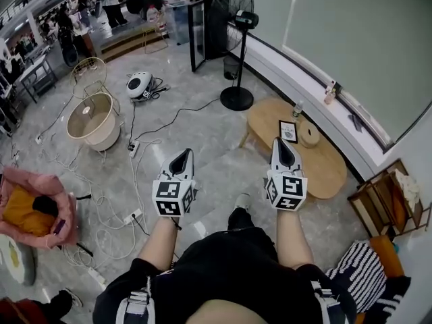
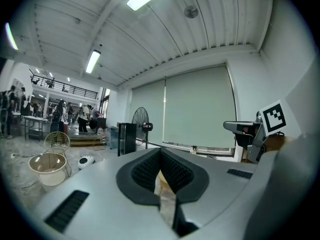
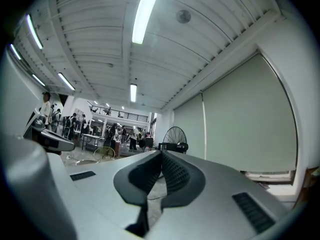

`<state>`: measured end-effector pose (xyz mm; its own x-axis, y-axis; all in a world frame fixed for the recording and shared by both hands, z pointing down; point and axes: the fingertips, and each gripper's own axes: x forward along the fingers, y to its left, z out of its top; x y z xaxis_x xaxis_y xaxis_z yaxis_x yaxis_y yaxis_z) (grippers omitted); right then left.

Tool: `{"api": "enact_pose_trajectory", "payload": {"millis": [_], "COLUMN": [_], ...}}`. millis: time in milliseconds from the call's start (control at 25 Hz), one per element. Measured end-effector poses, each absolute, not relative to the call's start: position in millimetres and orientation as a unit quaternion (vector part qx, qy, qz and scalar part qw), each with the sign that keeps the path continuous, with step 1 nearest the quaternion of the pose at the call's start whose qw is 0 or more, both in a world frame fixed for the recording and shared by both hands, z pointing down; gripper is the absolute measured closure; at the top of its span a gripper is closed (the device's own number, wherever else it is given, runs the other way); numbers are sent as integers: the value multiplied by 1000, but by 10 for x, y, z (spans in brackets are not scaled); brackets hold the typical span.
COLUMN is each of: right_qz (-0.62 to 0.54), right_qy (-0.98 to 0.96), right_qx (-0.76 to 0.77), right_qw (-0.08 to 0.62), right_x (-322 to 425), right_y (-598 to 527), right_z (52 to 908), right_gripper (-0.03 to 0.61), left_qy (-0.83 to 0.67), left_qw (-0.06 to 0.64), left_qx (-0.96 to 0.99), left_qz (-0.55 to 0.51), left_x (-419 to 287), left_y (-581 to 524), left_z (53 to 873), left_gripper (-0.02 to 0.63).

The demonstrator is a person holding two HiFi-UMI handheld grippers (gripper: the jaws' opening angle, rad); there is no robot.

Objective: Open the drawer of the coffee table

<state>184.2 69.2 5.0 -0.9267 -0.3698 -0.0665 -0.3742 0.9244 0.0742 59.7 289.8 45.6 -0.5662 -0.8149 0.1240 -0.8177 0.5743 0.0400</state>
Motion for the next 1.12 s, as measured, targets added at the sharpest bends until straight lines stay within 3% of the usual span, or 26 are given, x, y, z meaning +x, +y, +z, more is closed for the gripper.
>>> {"api": "enact_pose_trajectory", "payload": {"millis": [360, 800, 1120], "right_qz": [26, -22, -15], "right_qy": [978, 977, 973], "right_qx": [-205, -213, -231], "right_qw": [41, 26, 2], "right_x": [798, -370, -826], "right_y": [-530, -2719, -3601], "right_z": [210, 243, 354], "right_gripper": [565, 565, 565], "left_qy": [-876, -858, -829], "left_qw": [64, 63, 78], "left_qx": [477, 506, 548], "left_qz": [42, 68, 77], "left_x": [-473, -1735, -2162], "left_y": [1638, -809, -1945], "left_z": [594, 415, 586], "left_gripper": [594, 594, 594]}}
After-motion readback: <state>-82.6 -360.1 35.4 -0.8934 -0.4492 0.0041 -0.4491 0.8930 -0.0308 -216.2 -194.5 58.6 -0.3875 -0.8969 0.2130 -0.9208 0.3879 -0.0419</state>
